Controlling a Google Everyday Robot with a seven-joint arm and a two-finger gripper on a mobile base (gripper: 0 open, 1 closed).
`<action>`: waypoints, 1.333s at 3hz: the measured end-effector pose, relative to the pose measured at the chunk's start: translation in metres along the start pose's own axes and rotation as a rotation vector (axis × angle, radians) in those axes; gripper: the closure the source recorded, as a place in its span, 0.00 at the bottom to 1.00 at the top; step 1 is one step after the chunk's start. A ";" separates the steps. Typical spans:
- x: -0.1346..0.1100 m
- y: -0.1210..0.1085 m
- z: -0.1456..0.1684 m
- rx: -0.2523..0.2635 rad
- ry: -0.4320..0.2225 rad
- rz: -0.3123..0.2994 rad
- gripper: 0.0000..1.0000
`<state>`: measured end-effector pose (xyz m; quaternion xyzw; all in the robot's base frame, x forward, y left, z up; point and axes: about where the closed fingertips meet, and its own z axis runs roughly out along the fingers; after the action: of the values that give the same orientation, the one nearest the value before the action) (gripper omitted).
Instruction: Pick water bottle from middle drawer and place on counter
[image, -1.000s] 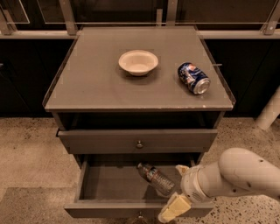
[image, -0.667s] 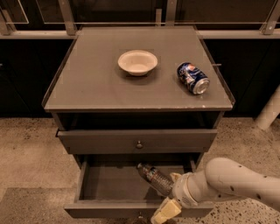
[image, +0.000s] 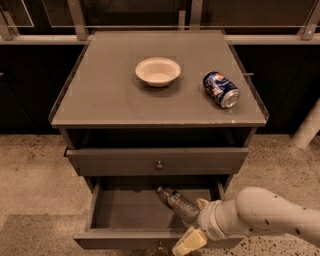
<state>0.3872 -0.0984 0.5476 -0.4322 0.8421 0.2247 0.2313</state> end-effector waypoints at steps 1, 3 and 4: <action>0.008 -0.015 0.015 0.096 -0.104 0.051 0.00; -0.011 -0.073 0.045 0.290 -0.326 0.054 0.00; -0.027 -0.099 0.059 0.314 -0.351 0.038 0.00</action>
Offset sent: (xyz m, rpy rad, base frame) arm 0.0848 -0.0212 -0.0467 0.1477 -0.4471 -0.3768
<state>0.4952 -0.0993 0.4995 -0.3295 0.8217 0.1670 0.4340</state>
